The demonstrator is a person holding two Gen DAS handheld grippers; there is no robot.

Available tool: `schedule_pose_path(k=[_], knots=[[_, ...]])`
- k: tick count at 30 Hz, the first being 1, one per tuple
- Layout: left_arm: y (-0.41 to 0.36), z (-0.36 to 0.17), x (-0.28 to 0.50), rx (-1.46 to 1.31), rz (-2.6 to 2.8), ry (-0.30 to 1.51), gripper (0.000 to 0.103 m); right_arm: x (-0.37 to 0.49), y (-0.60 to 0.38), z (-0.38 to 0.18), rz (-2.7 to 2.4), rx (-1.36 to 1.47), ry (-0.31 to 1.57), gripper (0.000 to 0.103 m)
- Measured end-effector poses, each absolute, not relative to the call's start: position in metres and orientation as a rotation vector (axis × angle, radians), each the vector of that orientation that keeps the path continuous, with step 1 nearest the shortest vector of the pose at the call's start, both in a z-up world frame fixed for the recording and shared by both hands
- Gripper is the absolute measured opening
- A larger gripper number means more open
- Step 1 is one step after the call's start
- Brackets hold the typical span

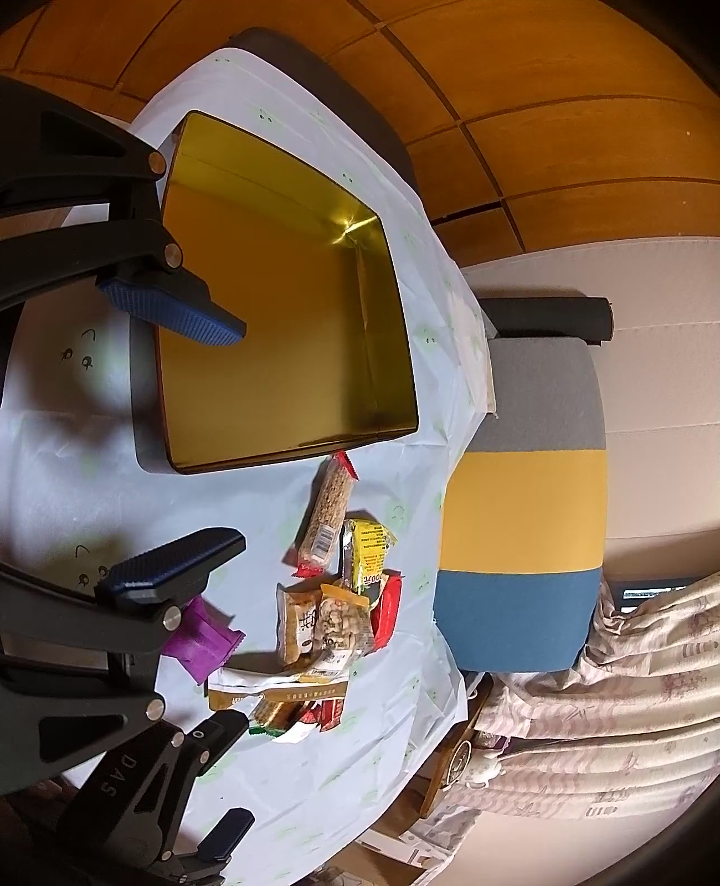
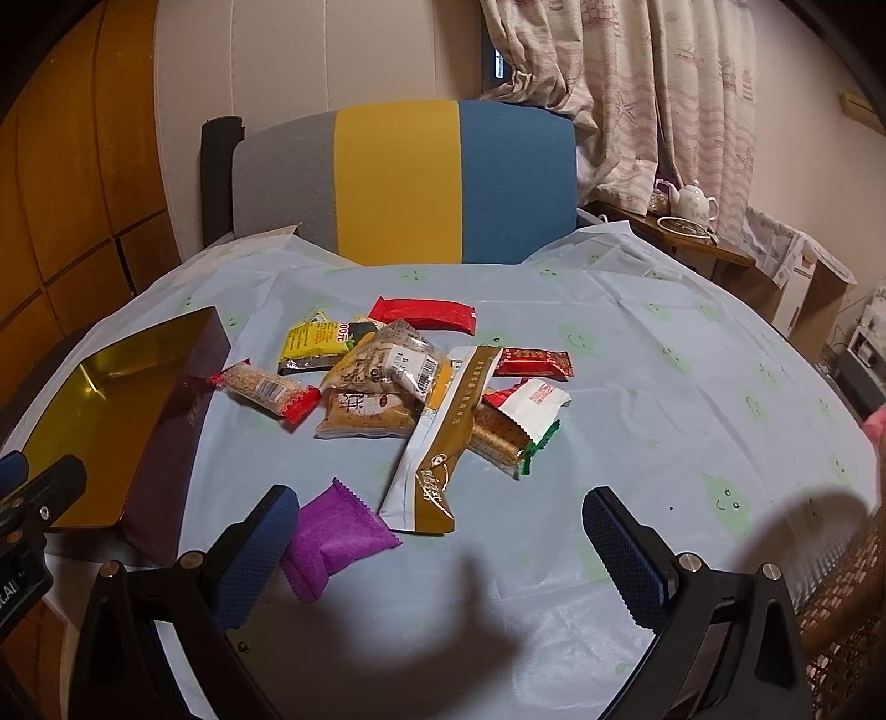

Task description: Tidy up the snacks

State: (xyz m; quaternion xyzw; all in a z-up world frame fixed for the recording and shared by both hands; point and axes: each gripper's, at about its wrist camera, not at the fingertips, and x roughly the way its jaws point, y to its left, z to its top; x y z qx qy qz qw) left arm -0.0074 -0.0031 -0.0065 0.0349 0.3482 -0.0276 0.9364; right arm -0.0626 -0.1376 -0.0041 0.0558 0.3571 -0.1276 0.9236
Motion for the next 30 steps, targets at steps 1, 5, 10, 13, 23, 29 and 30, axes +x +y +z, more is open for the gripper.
schedule_pose_path(k=[1, 5, 10, 13, 23, 29, 30], knots=[[-0.003, -0.007, -0.008, 0.072, -0.058, 0.712, 0.07, -0.062, -0.138, -0.004, -0.262, 0.115, 0.733, 0.103], [-0.004, -0.007, -0.008, 0.074, -0.059, 0.712, 0.07, -0.062, -0.14, -0.004, -0.264, 0.119, 0.733, 0.103], [-0.005, -0.007, -0.008, 0.079, -0.061, 0.715, 0.07, -0.062, -0.141, -0.005, -0.268, 0.123, 0.734, 0.103], [-0.006, -0.008, -0.008, 0.082, -0.063, 0.717, 0.07, -0.062, -0.142, -0.005, -0.27, 0.126, 0.735, 0.103], [-0.012, -0.014, -0.003, 0.057, -0.156, 0.757, 0.07, -0.058, -0.167, 0.002, -0.3, 0.148, 0.723, 0.103], [-0.028, -0.02, 0.005, -0.025, -0.429, 0.854, 0.071, -0.035, -0.218, 0.021, -0.271, 0.184, 0.746, 0.103], [-0.034, -0.022, 0.009, -0.007, -0.469, 0.877, 0.071, -0.029, -0.227, 0.024, -0.26, 0.196, 0.759, 0.103]])
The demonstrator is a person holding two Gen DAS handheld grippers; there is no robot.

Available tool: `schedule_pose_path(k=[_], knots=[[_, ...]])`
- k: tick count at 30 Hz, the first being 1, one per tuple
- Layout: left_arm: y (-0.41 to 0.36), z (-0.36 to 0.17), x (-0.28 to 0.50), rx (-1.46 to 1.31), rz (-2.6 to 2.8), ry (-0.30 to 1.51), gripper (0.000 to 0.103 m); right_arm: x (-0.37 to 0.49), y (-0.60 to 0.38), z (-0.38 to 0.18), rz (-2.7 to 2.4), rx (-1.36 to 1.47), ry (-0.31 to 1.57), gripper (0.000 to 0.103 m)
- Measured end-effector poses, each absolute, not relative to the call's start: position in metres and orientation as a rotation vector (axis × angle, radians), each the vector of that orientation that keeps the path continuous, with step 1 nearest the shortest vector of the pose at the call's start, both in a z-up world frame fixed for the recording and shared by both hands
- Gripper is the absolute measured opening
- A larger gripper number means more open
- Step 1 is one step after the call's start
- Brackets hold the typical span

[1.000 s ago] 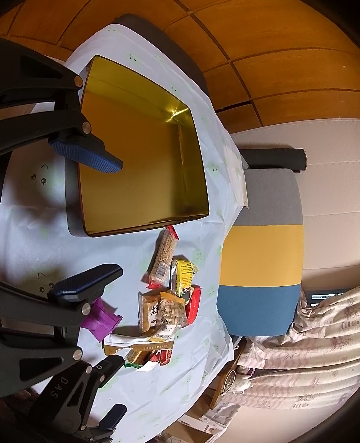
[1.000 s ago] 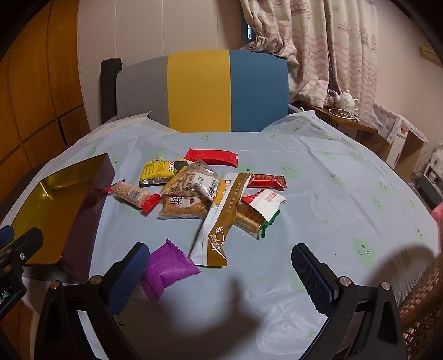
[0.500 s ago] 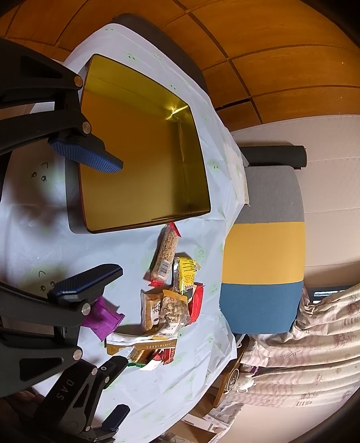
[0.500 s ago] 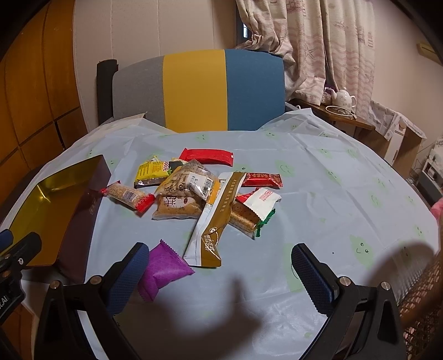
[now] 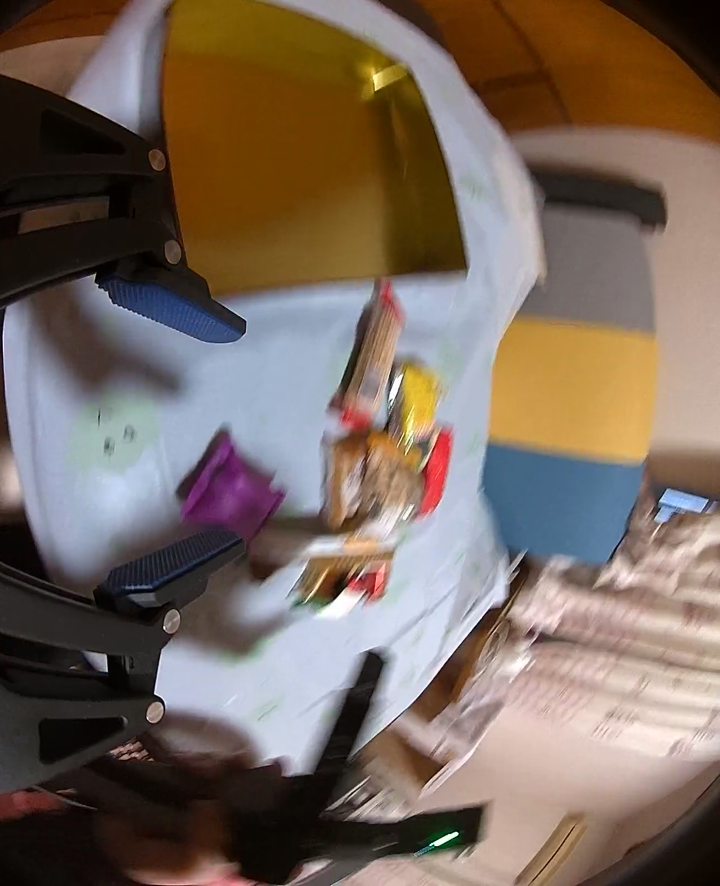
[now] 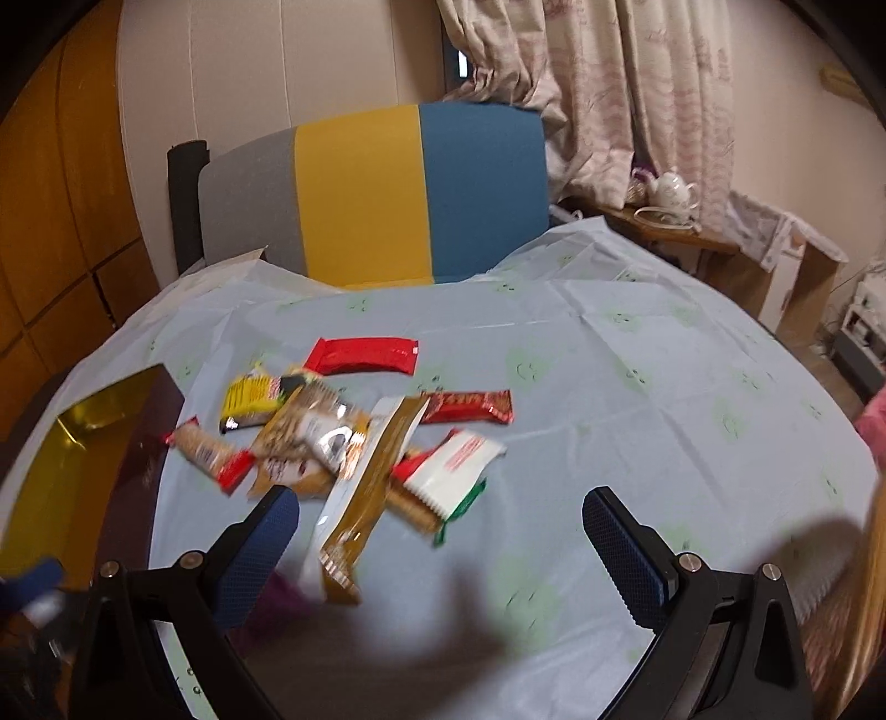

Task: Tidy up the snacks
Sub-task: 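Grasp the purple packet with the left tool while the right tool grasps the white-brown stick packet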

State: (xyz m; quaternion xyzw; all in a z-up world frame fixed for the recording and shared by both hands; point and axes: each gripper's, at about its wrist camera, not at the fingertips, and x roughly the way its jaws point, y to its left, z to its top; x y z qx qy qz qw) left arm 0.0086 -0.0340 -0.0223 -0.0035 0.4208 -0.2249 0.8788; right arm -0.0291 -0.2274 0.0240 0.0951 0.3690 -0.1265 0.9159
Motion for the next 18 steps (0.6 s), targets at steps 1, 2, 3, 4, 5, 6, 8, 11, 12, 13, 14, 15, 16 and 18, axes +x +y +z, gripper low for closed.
schedule_pose_path(k=[1, 2, 3, 4, 5, 6, 8, 11, 12, 13, 14, 15, 16, 18], knots=[[-0.039, -0.024, 0.013, 0.02, -0.486, 0.895, 0.071, -0.022, -0.243, 0.027, -0.253, 0.209, 0.782, 0.103], [-0.048, -0.027, 0.019, 0.063, -0.514, 0.928, 0.071, -0.016, -0.254, 0.03, -0.248, 0.214, 0.801, 0.103], [-0.053, -0.029, 0.023, 0.086, -0.561, 0.958, 0.07, -0.012, -0.264, 0.032, -0.24, 0.219, 0.813, 0.103], [-0.059, -0.032, 0.028, 0.112, -0.606, 0.986, 0.07, -0.009, -0.27, 0.033, -0.233, 0.221, 0.822, 0.103], [-0.064, -0.033, 0.028, 0.142, -0.627, 0.992, 0.07, -0.004, -0.281, 0.034, -0.221, 0.219, 0.839, 0.103], [-0.068, -0.035, 0.029, 0.179, -0.636, 0.995, 0.07, -0.001, -0.288, 0.033, -0.218, 0.213, 0.848, 0.103], [-0.081, -0.041, 0.031, 0.265, -0.671, 1.015, 0.07, 0.003, -0.305, 0.029, -0.23, 0.209, 0.856, 0.103], [-0.094, -0.048, 0.037, 0.323, -0.696, 1.035, 0.07, 0.004, -0.326, 0.016, -0.237, 0.304, 0.883, 0.103], [-0.098, -0.05, 0.041, 0.35, -0.7, 1.047, 0.07, 0.004, -0.331, 0.012, -0.24, 0.348, 0.904, 0.103], [-0.104, -0.054, 0.045, 0.383, -0.702, 1.059, 0.07, 0.004, -0.337, 0.01, -0.221, 0.41, 0.905, 0.103], [-0.109, -0.059, 0.049, 0.408, -0.717, 1.073, 0.07, 0.004, -0.338, 0.01, -0.217, 0.427, 0.903, 0.103], [-0.114, -0.063, 0.051, 0.429, -0.73, 1.082, 0.07, 0.004, -0.34, 0.009, -0.223, 0.44, 0.901, 0.103], [-0.119, -0.066, 0.053, 0.451, -0.729, 1.089, 0.068, 0.004, -0.341, 0.008, -0.227, 0.448, 0.903, 0.103], [-0.128, -0.076, 0.059, 0.495, -0.736, 1.101, 0.051, 0.005, -0.344, 0.006, -0.214, 0.486, 0.903, 0.103]])
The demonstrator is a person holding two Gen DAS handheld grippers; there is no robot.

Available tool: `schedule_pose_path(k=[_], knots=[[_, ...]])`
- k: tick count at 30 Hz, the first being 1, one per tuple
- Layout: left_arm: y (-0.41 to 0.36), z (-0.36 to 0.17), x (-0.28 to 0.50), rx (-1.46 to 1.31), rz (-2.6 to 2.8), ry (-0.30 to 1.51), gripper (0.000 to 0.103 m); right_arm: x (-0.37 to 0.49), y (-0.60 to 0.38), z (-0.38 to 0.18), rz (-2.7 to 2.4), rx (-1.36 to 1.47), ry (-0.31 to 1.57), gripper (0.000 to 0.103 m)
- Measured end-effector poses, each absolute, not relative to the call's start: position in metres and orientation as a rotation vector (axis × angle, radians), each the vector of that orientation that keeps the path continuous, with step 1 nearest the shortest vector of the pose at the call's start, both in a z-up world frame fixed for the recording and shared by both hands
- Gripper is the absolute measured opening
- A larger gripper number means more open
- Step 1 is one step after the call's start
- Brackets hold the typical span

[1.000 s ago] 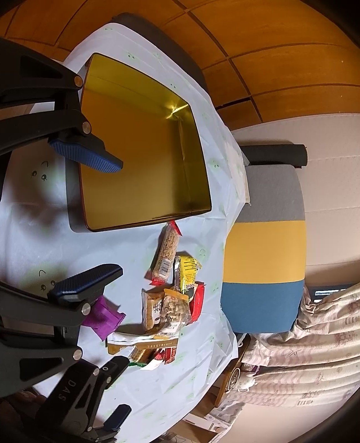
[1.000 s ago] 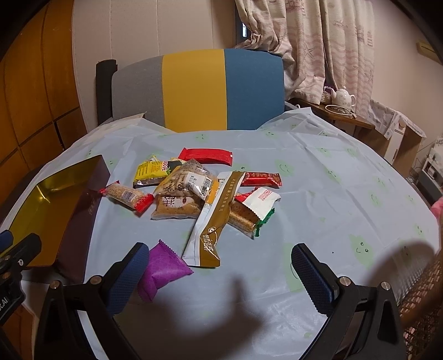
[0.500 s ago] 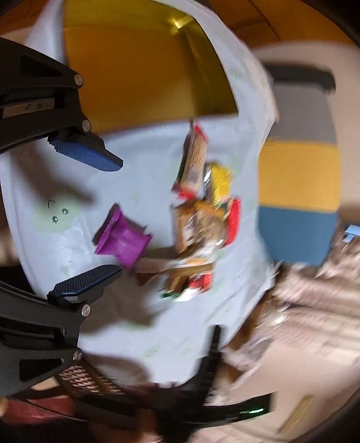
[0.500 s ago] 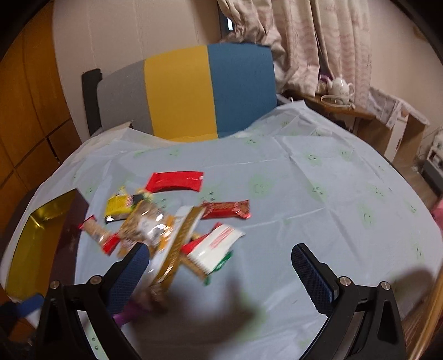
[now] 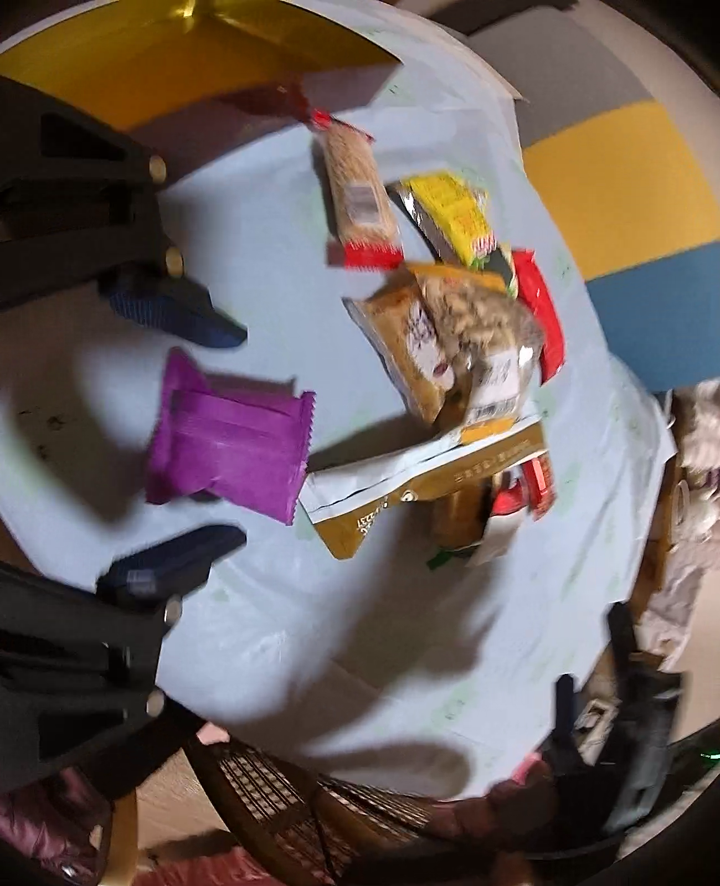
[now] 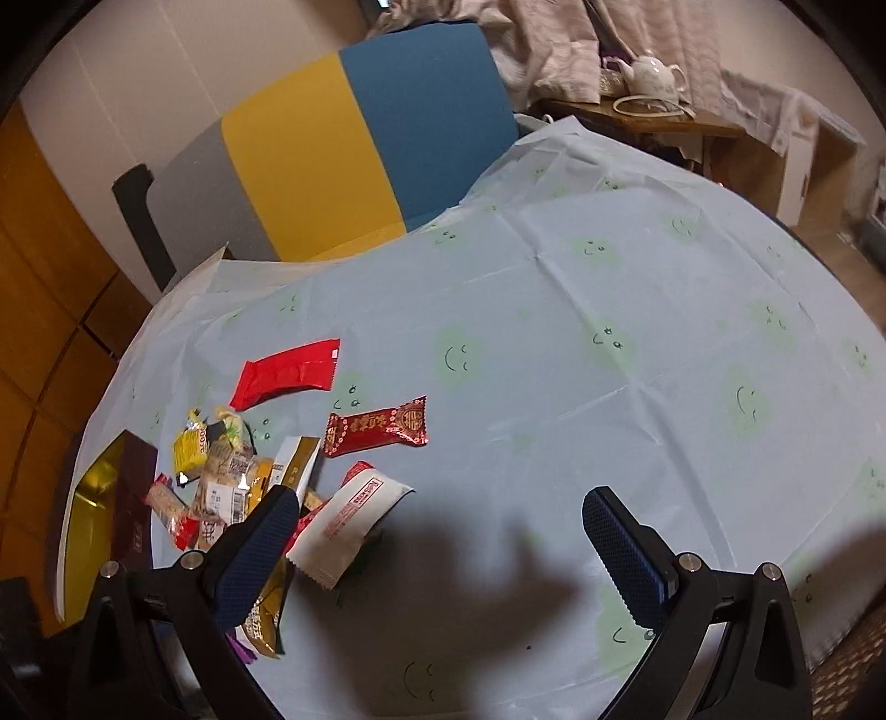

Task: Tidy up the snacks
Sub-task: 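Grasp the purple packet with the left tool while the right tool grasps the white-brown stick packet, then drop the purple packet into the gold tin with the left tool while the right tool holds its packet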

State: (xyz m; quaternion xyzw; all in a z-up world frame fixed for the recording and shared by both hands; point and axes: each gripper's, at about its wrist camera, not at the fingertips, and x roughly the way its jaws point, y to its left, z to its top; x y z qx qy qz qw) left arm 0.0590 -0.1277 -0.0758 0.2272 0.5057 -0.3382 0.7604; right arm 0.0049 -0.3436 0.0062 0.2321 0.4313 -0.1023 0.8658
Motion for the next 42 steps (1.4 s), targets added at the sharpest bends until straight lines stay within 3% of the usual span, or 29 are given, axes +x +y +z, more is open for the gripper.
schedule_pose_path(k=[1, 5, 7, 9, 12, 14, 26, 34, 37, 42], knots=[[-0.13, -0.08, 0.061, 0.501, -0.741, 1.11, 0.044, 0.007, -0.344, 0.005, -0.211, 0.498, 0.905, 0.103], [-0.12, -0.085, 0.058, 0.452, -0.72, 1.089, 0.041, 0.012, -0.336, 0.0, -0.207, 0.487, 0.913, 0.103], [-0.112, -0.084, 0.055, 0.408, -0.708, 1.064, 0.041, 0.016, -0.327, -0.001, -0.185, 0.446, 0.925, 0.096], [-0.101, -0.084, 0.048, 0.357, -0.69, 1.035, 0.041, 0.018, -0.317, -0.003, -0.162, 0.396, 0.941, 0.073], [-0.088, -0.079, 0.032, 0.329, -0.677, 1.014, 0.041, 0.019, -0.309, -0.009, -0.138, 0.375, 0.982, 0.05], [-0.078, -0.079, 0.023, 0.319, -0.679, 1.001, 0.041, 0.016, -0.302, -0.012, -0.096, 0.394, 0.993, 0.045], [-0.064, -0.081, 0.017, 0.218, -0.686, 0.986, 0.04, 0.038, -0.208, -0.059, 0.061, 0.431, 1.091, 0.045], [-0.014, -0.02, 0.012, -0.026, -0.746, 0.885, 0.04, 0.045, -0.204, -0.069, 0.043, 0.431, 1.073, 0.039], [0.022, 0.006, 0.032, -0.148, -0.676, 0.832, 0.04, 0.035, -0.205, -0.069, 0.066, 0.436, 1.077, 0.039], [0.071, 0.005, 0.092, -0.251, -0.421, 0.871, 0.04, 0.023, -0.205, -0.07, 0.092, 0.443, 1.073, 0.039]])
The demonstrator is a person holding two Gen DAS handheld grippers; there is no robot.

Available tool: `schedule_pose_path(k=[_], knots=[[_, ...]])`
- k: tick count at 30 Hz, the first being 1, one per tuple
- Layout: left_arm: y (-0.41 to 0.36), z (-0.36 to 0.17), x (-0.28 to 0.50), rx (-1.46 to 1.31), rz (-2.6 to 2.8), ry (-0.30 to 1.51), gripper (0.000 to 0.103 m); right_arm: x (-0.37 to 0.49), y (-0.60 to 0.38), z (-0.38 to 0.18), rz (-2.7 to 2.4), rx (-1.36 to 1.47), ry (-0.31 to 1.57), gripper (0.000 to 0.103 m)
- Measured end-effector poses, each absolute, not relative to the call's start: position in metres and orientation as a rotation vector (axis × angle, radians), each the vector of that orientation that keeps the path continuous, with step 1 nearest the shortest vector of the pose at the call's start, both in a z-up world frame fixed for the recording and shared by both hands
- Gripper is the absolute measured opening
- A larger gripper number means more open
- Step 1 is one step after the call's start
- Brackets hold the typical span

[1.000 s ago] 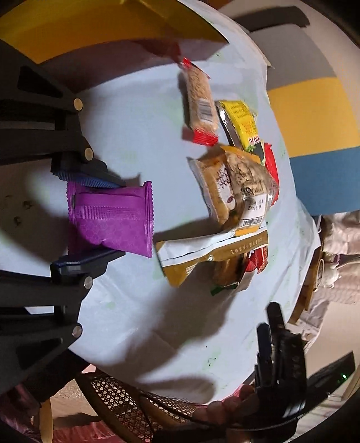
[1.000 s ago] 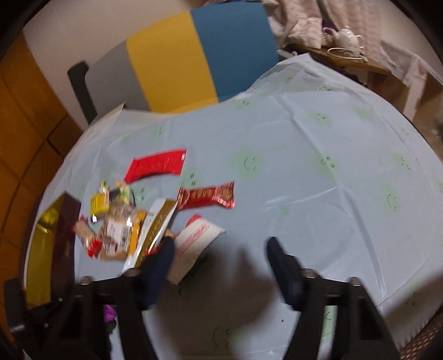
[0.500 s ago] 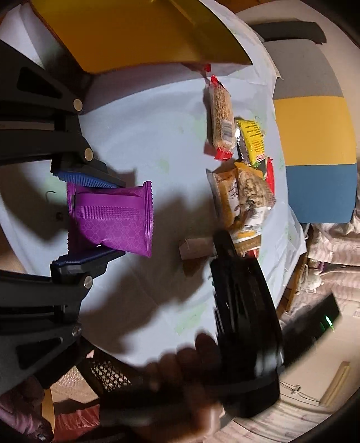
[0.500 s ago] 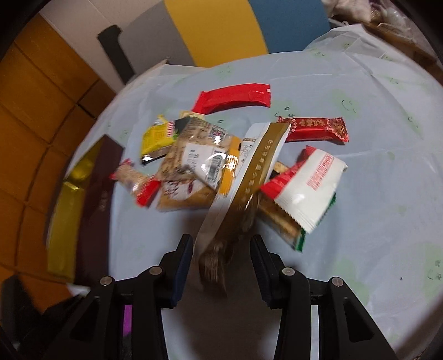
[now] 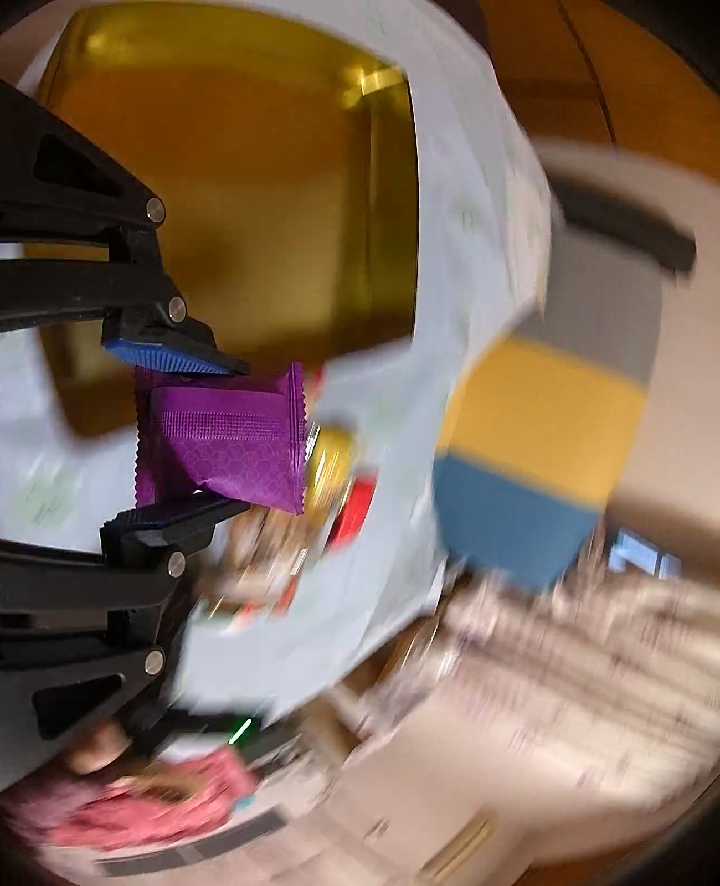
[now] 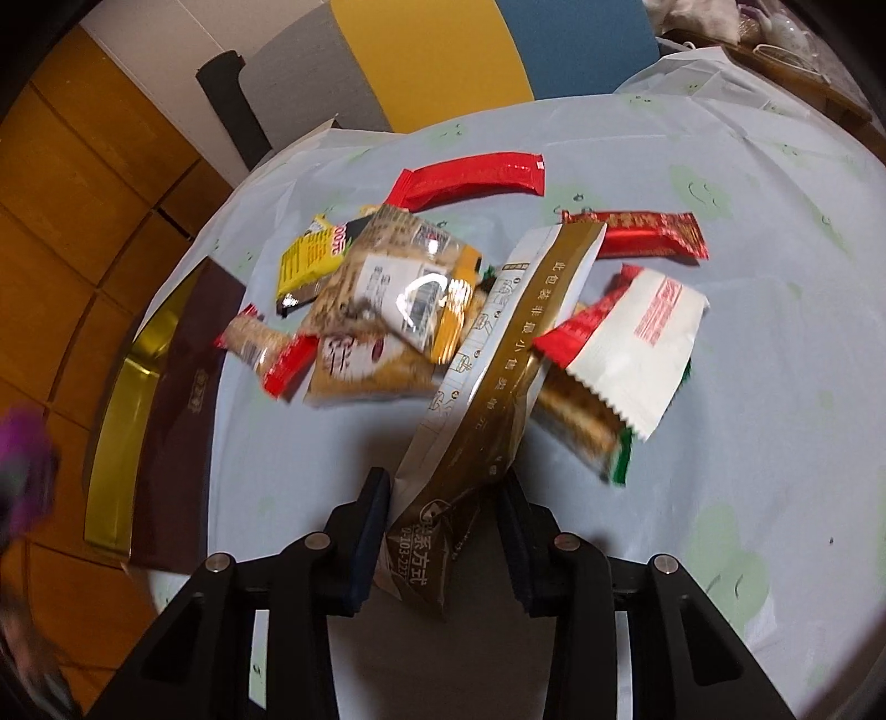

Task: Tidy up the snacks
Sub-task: 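Drop the purple packet into the gold tin with the left tool while the right tool holds its packet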

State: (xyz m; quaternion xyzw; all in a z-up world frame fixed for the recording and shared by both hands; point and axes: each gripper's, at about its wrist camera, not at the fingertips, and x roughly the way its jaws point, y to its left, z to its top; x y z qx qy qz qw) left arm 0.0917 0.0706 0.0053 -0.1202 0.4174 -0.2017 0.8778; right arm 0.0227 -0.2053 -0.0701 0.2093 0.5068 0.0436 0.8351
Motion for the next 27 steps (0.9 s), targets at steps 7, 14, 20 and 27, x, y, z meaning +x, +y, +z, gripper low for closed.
schedule_pose_path(k=[7, 14, 20, 27], knots=[[0.083, -0.03, 0.169, -0.353, -0.245, 0.995, 0.04, 0.019, -0.204, -0.07, 0.103, 0.432, 1.071, 0.039], [0.07, -0.053, 0.213, -0.347, -0.178, 1.049, 0.042, 0.019, -0.205, -0.071, 0.107, 0.432, 1.069, 0.04], [0.075, -0.062, 0.223, -0.38, -0.168, 1.059, 0.065, 0.019, -0.205, -0.071, 0.103, 0.432, 1.068, 0.041], [0.078, -0.042, 0.175, -0.329, -0.182, 0.992, 0.067, 0.023, -0.205, -0.064, 0.072, 0.47, 1.048, 0.069]])
